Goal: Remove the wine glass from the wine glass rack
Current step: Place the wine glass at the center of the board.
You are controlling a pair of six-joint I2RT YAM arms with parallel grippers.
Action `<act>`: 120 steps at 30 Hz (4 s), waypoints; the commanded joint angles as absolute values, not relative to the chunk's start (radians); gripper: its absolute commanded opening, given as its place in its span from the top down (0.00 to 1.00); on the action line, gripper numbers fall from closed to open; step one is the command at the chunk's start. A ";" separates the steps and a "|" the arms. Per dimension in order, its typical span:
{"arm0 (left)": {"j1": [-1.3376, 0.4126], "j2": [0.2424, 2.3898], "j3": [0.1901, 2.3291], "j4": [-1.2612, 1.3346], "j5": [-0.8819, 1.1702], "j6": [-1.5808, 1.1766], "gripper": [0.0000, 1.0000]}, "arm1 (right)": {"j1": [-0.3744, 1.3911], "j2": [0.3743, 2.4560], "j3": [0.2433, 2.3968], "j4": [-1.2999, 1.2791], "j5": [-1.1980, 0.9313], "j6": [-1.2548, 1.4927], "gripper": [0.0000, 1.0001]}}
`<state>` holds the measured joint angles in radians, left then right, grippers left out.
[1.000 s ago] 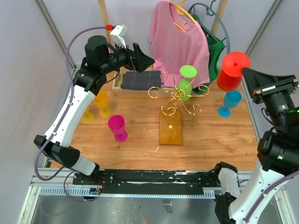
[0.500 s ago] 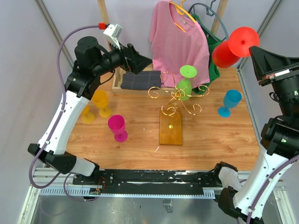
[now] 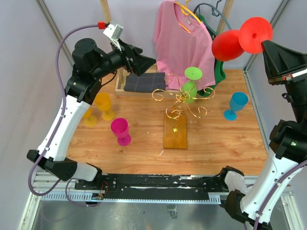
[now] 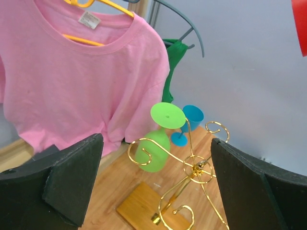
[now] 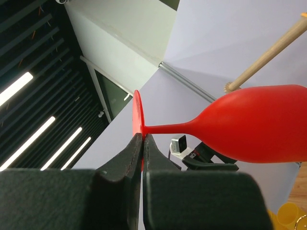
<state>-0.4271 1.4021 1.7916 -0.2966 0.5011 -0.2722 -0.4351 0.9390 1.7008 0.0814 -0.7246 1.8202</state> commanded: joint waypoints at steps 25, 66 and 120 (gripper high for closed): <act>-0.534 1.416 1.865 -0.291 0.437 -0.133 0.01 | -0.112 1.247 1.843 0.169 -0.624 1.617 0.99; -0.217 1.135 1.397 0.148 0.612 -0.831 0.01 | 0.499 1.440 1.798 0.581 -0.432 1.570 0.99; -0.131 1.379 1.425 1.026 1.118 -1.099 0.01 | 0.517 1.198 1.131 1.329 -0.344 1.753 0.99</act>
<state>-0.1265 1.3422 1.3876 0.9779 1.0824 -1.0969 0.5056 1.2343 1.1419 1.2675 -0.3161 1.7676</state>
